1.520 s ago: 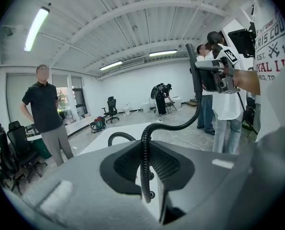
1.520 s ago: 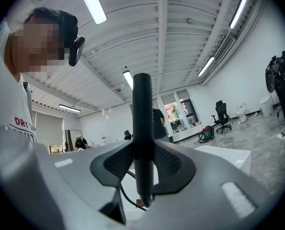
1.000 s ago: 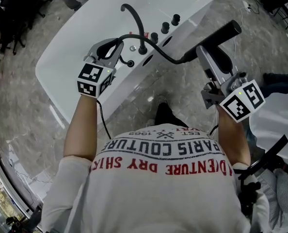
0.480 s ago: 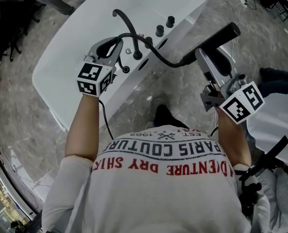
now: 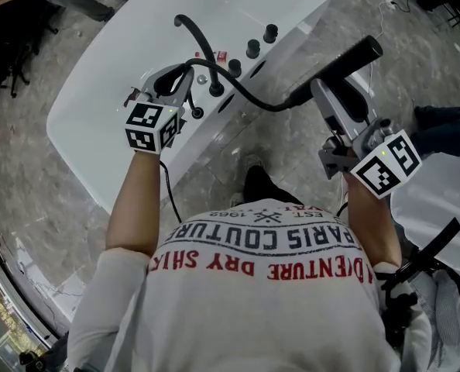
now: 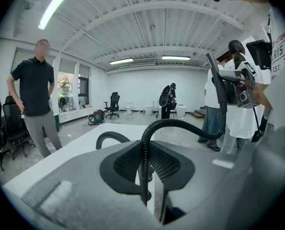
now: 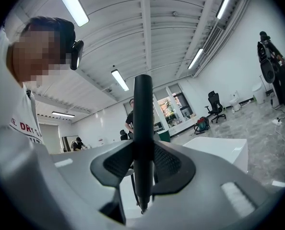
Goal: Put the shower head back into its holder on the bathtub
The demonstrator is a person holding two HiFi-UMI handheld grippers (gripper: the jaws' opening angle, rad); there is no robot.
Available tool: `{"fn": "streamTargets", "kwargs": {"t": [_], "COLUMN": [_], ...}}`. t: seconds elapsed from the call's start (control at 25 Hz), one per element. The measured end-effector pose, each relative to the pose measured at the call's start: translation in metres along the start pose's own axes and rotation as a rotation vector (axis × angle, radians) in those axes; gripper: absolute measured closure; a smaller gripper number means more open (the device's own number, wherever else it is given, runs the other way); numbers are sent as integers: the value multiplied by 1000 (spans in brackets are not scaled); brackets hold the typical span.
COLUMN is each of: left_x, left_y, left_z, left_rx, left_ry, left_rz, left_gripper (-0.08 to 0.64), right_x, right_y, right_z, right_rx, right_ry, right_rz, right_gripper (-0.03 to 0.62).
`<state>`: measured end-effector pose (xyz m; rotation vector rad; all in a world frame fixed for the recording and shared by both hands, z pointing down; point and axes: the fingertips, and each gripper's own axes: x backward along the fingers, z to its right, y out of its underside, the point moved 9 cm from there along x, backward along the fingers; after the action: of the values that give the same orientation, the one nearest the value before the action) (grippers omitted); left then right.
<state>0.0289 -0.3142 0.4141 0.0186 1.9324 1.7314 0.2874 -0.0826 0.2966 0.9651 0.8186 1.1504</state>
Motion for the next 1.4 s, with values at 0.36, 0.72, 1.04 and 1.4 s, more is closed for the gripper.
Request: {"fn": "streamTargets", "kwargs": {"t": [0.36,0.72,1.04,1.4], "left_x": [-2,-6,-13,-27], "left_y": [43,87,121,163], "left_z": [-7,-10,-12,-6], "left_rx": [106,187,229,238], "left_ry": [-37,-55,-81,-60], "left_rz": [-78,-157,-238,-337], "left_gripper": [505,505,503,499], "right_x": [-7,-16,-27,-43], "right_y": [3,6,6,17], "right_z": [3,6,8,13], "right_rx": [-74,-145,-178,-182], "right_ry": [-46,-98,-137,-153], "right_rz": [1,15,18,-13], "right_gripper": [465,465,466,466]}}
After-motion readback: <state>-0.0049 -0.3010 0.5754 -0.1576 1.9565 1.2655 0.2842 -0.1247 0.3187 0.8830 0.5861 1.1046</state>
